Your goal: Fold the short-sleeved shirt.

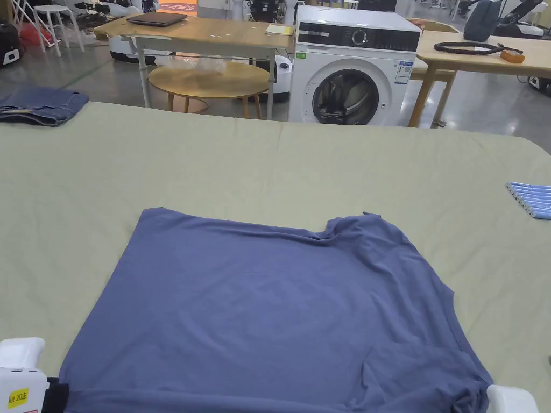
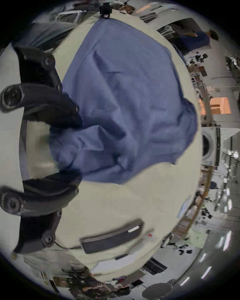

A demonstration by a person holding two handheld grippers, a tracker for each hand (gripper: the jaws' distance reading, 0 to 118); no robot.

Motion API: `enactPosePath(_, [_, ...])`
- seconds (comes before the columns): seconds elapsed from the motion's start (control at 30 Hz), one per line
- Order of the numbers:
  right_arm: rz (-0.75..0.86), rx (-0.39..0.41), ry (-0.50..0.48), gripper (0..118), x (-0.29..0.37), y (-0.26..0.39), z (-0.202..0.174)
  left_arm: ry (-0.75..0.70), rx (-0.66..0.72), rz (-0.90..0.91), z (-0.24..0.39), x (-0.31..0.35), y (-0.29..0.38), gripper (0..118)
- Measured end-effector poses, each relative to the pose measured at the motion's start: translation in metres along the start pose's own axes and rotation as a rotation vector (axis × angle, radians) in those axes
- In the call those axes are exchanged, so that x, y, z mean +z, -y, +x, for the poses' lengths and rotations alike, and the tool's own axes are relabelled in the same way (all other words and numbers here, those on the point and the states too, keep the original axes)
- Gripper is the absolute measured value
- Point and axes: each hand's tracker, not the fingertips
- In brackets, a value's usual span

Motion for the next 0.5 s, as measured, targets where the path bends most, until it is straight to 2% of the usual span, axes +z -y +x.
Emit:
enactPosePath(0.03, [-0.011,-0.021,0.011,53,0.0,-0.002,-0.002,0.002,0.0,0.001,0.0,0.001,0.0,2])
enactPosePath(0.1, [0.004,0.053,0.055,43,0.004,-0.006,-0.007,0.012,-0.005,0.011,0.004,0.007,-0.002,2])
enactPosePath(0.17, [0.016,0.023,0.041,6,0.016,-0.01,-0.004,0.036,0.01,0.038,0.002,0.016,-0.005,2])
enactPosePath(0.33, [0.13,-0.036,0.0,5,0.052,-0.038,0.002,0.08,0.012,0.14,-0.004,0.03,-0.025,1])
enactPosePath(0.5, [0.164,-0.043,-0.017,5,0.067,-0.079,-0.004,0.08,-0.01,0.204,0.003,0.043,-0.065,1])
